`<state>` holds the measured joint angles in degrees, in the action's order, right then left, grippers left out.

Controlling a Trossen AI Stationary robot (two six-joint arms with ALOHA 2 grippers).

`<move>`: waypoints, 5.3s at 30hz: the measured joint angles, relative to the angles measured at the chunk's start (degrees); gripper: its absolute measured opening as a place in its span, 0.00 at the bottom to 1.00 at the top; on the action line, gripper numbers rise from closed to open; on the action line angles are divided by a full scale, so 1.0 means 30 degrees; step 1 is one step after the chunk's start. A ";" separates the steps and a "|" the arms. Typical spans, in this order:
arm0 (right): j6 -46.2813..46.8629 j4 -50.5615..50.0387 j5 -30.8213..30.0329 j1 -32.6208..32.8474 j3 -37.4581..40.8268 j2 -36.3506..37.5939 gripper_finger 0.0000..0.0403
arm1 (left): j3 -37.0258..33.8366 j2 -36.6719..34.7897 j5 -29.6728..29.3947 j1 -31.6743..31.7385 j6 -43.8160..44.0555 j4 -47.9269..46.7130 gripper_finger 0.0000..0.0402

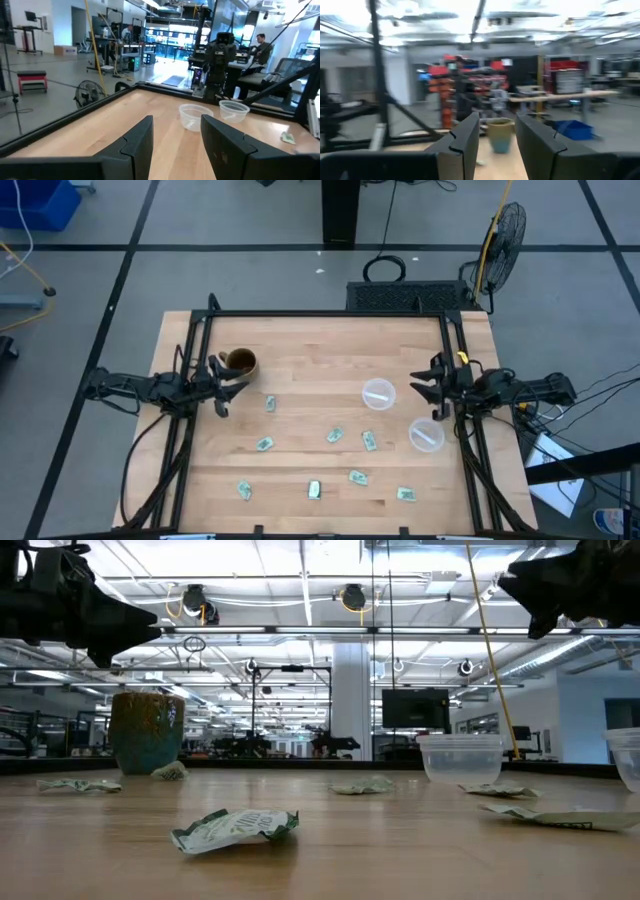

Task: Pick and place items into bin
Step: Put the white stevia packet into the top transparent bin, then put the white stevia packet into the bottom transparent bin

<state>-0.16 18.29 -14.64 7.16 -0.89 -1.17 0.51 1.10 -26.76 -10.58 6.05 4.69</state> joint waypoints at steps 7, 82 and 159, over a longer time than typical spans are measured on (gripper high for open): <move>0.0085 -0.1748 -0.1158 0.0000 -0.3343 -0.3240 0.30 | 0.0007 0.0000 -0.3252 0.0044 0.0660 0.0066 0.42; 0.4059 -1.2043 -0.2596 0.2489 -1.3549 -2.2685 0.00 | 0.0036 0.0131 -0.5092 0.1838 0.1913 -0.0131 0.42; -0.0211 -0.5852 0.3421 0.1740 -1.8208 -3.1807 0.31 | 0.0036 0.0128 -0.6114 0.1838 0.2165 0.0989 0.42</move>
<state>-0.79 0.73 -4.38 12.38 -55.51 -96.60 0.62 1.49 -45.10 -5.06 12.55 7.66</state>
